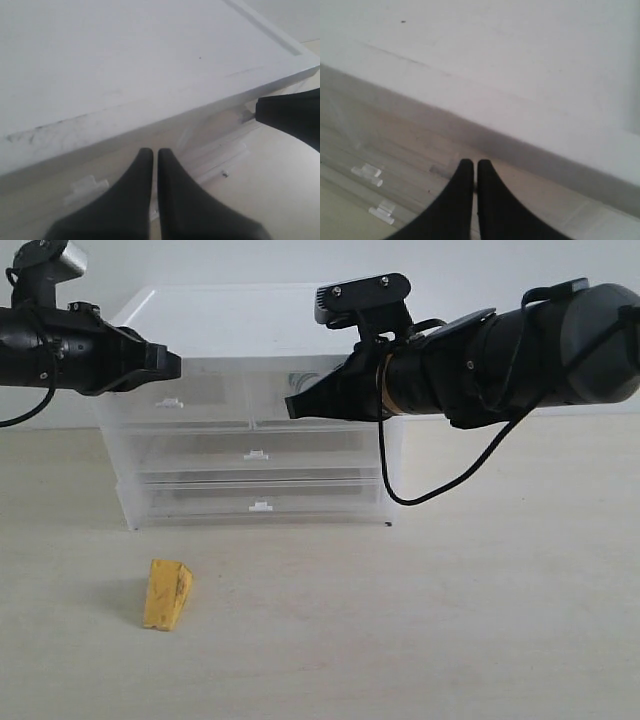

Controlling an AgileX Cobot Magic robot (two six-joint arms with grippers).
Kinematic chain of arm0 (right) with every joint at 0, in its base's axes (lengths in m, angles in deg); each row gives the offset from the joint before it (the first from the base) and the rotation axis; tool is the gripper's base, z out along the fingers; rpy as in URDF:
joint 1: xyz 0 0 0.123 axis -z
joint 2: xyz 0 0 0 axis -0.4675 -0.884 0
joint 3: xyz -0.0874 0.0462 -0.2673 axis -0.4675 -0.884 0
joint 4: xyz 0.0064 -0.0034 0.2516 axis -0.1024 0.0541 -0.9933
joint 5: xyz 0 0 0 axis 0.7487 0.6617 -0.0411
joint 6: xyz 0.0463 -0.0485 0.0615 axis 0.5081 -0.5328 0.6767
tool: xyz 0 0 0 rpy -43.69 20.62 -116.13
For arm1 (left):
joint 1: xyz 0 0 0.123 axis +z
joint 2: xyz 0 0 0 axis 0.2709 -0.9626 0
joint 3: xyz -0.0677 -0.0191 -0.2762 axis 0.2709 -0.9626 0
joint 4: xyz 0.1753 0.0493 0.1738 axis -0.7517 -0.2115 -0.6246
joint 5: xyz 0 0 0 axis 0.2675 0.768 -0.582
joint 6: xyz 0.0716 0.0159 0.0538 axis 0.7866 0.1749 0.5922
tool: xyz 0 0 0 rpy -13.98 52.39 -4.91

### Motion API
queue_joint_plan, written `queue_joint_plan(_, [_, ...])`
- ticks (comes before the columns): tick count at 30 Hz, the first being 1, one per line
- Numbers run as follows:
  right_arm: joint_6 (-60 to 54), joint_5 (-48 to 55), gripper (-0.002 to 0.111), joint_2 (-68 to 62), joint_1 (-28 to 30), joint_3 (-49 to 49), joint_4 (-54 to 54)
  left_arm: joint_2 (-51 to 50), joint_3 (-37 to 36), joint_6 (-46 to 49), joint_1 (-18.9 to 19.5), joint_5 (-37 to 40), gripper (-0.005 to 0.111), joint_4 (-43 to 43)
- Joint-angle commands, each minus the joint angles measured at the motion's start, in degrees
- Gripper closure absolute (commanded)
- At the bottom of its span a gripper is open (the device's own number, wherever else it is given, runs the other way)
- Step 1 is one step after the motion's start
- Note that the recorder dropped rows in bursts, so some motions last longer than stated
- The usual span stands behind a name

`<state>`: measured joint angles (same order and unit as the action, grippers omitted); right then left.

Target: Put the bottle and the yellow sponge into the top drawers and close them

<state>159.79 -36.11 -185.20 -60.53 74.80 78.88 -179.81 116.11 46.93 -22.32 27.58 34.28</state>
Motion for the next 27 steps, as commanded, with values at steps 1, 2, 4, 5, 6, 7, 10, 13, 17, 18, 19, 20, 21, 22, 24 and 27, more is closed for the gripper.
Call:
queue_joint_plan(1, [0.2,0.5,0.108,-1.1,0.3,1.7,0.3,0.6,-1.0,-0.9,0.1,0.1,0.103,-1.4])
queue_joint_plan(2, [0.2,0.3,0.108,-1.1,0.3,1.7,0.3,0.6,-1.1,-0.9,0.1,0.1,0.103,-1.4])
queue_joint_plan(4, [0.2,0.3,0.108,-1.1,0.3,1.7,0.3,0.6,-1.8,-0.6,0.1,-1.6,0.103,-1.4])
queue_joint_plan(5, [0.2,0.4,0.108,-1.1,0.3,1.7,0.3,0.6,-2.0,-0.3,0.1,-2.4,0.103,-1.6])
queue_joint_plan(6, [0.2,0.3,0.108,-1.1,0.3,1.7,0.3,0.6,-2.2,0.8,0.1,-3.3,0.103,-1.8])
queue_joint_plan(7, [0.2,0.3,0.108,-1.1,0.3,1.7,0.3,0.6,-2.6,2.5,0.1,-4.3,0.103,-1.9])
queue_joint_plan(10, [0.2,0.6,0.108,-1.1,0.3,1.7,0.3,0.6,-3.3,7.7,-0.3,-6.5,0.103,-4.1])
queue_joint_plan(13, [0.2,0.8,0.108,-1.1,0.3,1.7,0.3,0.6,-5.4,18.1,-2.8,-13.8,0.103,-3.8])
queue_joint_plan(17, [0.2,1.5,0.108,-1.1,0.3,1.7,0.3,0.6,-8.5,26.6,-7.5,-27.1,0.103,-3.7])
queue_joint_plan(18, [0.2,1.5,0.108,-1.1,0.5,1.7,0.3,0.6,-9.1,28.3,-8.8,-29.6,0.103,-3.7])
queue_joint_plan(19, [0.2,1.2,0.108,-1.1,0.7,1.7,0.3,0.6,-9.6,29.7,-10.1,-31.7,0.103,-4.2])
queue_joint_plan(20, [0.2,1.2,0.108,-1.1,0.8,1.7,0.3,0.6,-9.8,30.7,-11.3,-33.0,0.103,-4.3])
queue_joint_plan(21, [0.2,1.4,0.108,-1.1,0.8,1.7,0.3,0.6,-10.1,31.9,-12.4,-34.1,0.103,-4.6])
queue_joint_plan(22, [0.2,1.4,0.108,-1.1,1.0,1.7,0.3,0.6,-10.4,32.4,-13.4,-34.8,0.103,-5.3])
queue_joint_plan(24, [0.2,0.8,0.108,-1.1,1.2,1.7,0.3,0.6,-10.8,31.7,-15.9,-40.5,0.103,-5.1])
queue_joint_plan(27, [0.2,0.9,0.108,-1.1,1.3,1.7,0.3,0.6,-11.4,27.6,-16.1,-41.1,0.103,-5.5])
